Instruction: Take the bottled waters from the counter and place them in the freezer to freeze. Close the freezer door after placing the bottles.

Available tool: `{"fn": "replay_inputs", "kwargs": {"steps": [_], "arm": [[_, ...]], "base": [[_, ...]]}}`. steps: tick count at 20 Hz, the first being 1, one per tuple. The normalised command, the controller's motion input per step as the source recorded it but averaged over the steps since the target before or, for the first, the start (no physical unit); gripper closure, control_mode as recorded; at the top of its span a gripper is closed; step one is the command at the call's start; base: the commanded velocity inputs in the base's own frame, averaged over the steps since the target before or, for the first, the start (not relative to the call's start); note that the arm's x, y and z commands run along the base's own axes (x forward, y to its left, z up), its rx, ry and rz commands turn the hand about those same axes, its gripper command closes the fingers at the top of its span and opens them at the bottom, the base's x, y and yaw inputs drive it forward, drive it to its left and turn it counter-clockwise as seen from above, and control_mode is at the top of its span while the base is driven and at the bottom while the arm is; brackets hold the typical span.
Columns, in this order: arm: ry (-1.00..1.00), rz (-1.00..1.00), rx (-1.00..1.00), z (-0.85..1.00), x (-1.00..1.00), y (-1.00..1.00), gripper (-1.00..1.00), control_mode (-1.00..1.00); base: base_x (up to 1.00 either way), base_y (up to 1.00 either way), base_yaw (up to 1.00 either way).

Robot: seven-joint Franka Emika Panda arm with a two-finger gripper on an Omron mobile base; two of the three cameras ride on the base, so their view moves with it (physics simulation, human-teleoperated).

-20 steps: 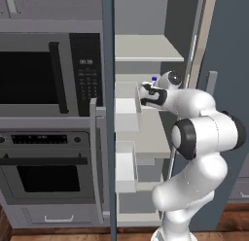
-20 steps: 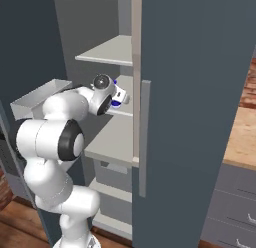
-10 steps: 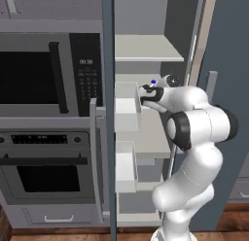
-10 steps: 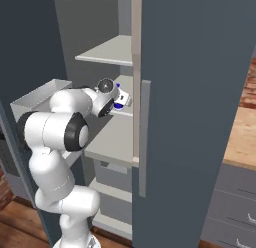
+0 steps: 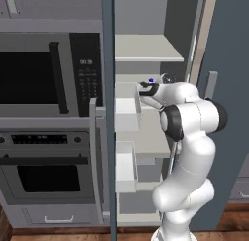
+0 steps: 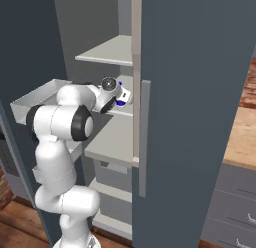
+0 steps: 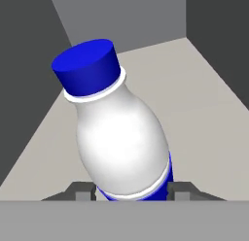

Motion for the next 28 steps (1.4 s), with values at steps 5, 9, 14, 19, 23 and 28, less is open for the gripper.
{"fn": "replay_inputs", "kwargs": {"steps": [5, 9, 14, 19, 23, 28], "arm": [[0.00, 0.00, 0.00, -0.03, 0.43, 0.00, 1.00, -1.00], [0.00, 0.00, 0.00, -0.13, 0.37, 0.00, 1.00, -1.00], [0.00, 0.00, 0.00, -0.27, 0.21, 0.00, 1.00, -1.00], [0.00, 0.00, 0.00, -0.33, 0.13, 0.00, 1.00, -1.00], [0.00, 0.00, 0.00, -0.17, 0.03, 0.00, 1.00, -1.00], [0.00, 0.00, 0.00, -0.07, 0.00, 0.00, 1.00, -1.00]], "base": [[0.00, 0.00, 0.00], [0.00, 0.00, 0.00], [0.00, 0.00, 0.00], [0.00, 0.00, 0.00], [0.00, 0.00, 0.00], [0.00, 0.00, 0.00]]}}
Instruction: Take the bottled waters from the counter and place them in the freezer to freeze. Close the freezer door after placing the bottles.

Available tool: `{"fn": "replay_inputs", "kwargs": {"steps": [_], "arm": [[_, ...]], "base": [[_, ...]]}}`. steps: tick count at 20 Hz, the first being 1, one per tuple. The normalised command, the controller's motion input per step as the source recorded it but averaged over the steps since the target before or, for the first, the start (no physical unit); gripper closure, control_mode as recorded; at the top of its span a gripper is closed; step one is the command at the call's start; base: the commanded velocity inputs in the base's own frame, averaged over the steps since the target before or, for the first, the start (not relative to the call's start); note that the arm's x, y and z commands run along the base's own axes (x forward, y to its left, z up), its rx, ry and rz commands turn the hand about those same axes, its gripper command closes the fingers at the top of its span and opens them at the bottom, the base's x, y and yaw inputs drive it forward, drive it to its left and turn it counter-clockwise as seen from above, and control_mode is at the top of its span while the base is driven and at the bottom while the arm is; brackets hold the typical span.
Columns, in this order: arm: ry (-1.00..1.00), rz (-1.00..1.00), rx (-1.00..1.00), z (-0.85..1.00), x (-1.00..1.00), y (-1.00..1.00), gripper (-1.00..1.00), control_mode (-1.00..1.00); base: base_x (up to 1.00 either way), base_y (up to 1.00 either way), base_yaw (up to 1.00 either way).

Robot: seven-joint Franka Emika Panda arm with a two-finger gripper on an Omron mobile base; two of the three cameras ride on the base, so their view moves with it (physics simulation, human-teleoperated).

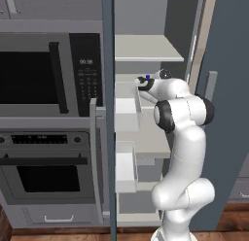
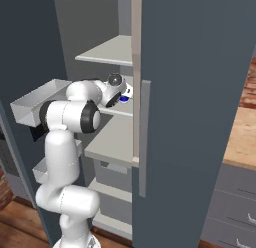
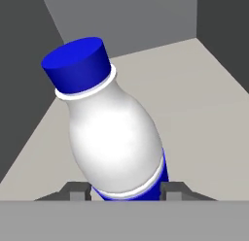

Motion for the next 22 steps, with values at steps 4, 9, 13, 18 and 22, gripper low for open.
{"fn": "replay_inputs", "kwargs": {"steps": [4, 9, 13, 18, 22], "arm": [[0.00, 0.00, 0.00, -0.03, 0.00, 0.00, -1.00, -1.00], [0.00, 0.00, 0.00, -0.01, 0.00, 0.00, -1.00, -1.00], [0.00, 0.00, 0.00, 0.00, 0.00, 0.00, -1.00, -1.00], [0.00, 0.00, 0.00, 0.00, -0.06, 0.00, -1.00, -1.00], [-0.14, 0.00, -0.04, 0.06, -0.33, 0.03, -1.00, -1.00]], "base": [[0.00, 0.00, 0.00], [0.00, 0.00, 0.00], [0.00, 0.00, 0.00], [0.00, 0.00, 0.00], [0.00, 0.00, 0.00]]}}
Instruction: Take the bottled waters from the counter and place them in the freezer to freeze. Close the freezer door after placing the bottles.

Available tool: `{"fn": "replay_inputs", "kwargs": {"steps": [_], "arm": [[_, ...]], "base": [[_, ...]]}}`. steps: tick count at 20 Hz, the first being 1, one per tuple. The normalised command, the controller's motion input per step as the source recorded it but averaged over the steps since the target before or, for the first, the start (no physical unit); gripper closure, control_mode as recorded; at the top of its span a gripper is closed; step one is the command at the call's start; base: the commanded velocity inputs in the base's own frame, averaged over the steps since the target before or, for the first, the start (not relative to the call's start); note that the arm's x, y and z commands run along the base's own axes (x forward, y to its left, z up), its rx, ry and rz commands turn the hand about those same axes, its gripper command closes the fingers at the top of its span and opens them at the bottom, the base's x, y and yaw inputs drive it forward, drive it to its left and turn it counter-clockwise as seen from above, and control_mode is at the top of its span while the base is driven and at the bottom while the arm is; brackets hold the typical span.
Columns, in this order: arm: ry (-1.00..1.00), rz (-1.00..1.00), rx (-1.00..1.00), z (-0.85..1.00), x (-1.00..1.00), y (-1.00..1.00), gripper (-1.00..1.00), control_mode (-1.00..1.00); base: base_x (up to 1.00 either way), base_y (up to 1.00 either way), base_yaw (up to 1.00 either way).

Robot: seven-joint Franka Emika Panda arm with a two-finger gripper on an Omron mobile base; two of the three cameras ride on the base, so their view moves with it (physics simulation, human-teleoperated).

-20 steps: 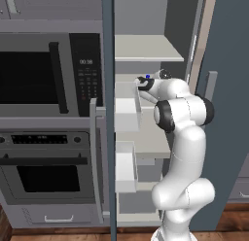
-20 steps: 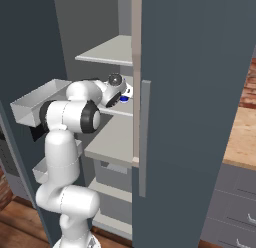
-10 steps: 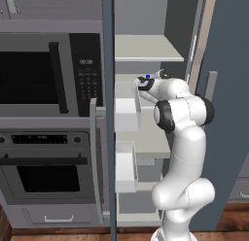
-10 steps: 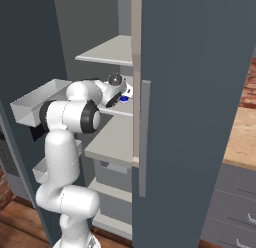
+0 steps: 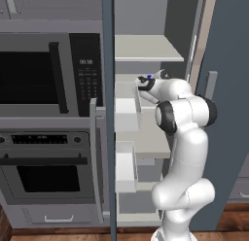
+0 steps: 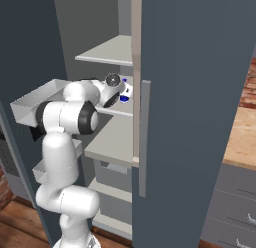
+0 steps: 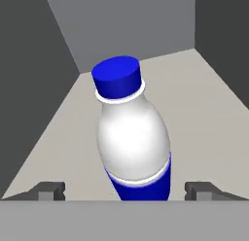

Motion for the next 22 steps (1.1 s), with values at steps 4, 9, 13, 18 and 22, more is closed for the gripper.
{"fn": "replay_inputs", "kwargs": {"steps": [4, 9, 13, 18, 22], "arm": [[-0.15, 0.00, -0.07, 0.07, -0.37, 0.03, -1.00, -1.00], [-0.01, -0.04, -0.09, 0.10, -0.33, 0.00, -1.00, -1.00], [0.00, -0.05, -0.10, 0.42, -0.39, 0.00, -1.00, -1.00], [0.01, -0.05, -0.10, 0.60, -0.44, 0.00, -1.00, -1.00], [0.06, -0.01, 0.00, 0.83, -0.44, 0.00, -1.00, -1.00]], "base": [[0.00, 0.00, 0.00], [0.00, 0.00, 0.00], [0.00, 0.00, 0.00], [0.00, 0.00, 0.00], [0.00, 0.00, 0.00]]}}
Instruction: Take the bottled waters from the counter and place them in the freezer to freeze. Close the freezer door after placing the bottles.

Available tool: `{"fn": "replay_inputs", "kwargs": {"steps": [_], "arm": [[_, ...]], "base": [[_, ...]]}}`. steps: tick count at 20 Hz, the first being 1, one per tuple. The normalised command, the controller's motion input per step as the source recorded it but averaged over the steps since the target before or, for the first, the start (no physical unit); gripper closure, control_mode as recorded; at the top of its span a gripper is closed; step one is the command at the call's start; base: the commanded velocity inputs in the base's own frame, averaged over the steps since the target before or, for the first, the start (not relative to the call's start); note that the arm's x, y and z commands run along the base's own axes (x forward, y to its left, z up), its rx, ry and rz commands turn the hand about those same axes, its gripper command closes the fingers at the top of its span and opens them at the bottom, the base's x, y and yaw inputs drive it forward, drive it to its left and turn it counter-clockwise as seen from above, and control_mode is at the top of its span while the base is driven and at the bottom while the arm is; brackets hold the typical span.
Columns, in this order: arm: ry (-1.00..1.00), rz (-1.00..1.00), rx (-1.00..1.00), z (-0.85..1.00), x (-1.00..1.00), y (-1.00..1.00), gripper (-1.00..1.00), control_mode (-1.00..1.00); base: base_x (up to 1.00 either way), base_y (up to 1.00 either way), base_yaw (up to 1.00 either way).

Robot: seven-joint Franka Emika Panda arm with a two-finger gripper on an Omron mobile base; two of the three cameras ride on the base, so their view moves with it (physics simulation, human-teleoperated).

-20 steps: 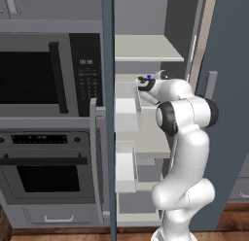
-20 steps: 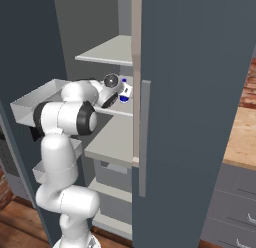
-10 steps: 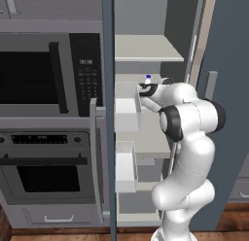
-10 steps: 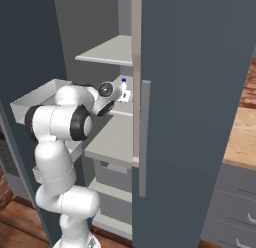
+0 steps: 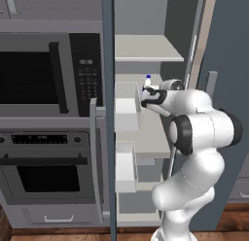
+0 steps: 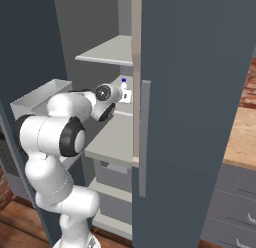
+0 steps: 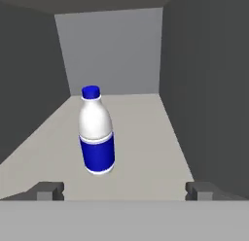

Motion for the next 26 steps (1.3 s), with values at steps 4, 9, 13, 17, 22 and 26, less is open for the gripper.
{"fn": "replay_inputs", "kwargs": {"steps": [4, 9, 13, 17, 22, 26], "arm": [[0.16, 0.00, 0.03, 0.91, -0.46, 0.00, -1.00, -1.00], [0.13, 0.00, 0.00, 0.77, -0.61, 0.12, -1.00, -1.00], [0.12, 0.00, 0.00, 0.81, -0.71, 0.05, -1.00, -1.00], [0.17, 0.00, 0.01, 0.54, -0.79, 0.00, -1.00, -1.00], [0.08, 0.00, 0.00, 0.23, -1.00, 0.03, -1.00, -1.00], [0.00, 0.00, 0.00, 0.00, -1.00, 0.11, -1.00, -1.00]], "base": [[0.00, 0.00, 0.00], [0.00, 0.00, 0.00], [0.00, 0.00, 0.00], [0.00, 0.00, 0.00], [0.00, 0.00, 0.00], [0.00, 0.00, 0.00]]}}
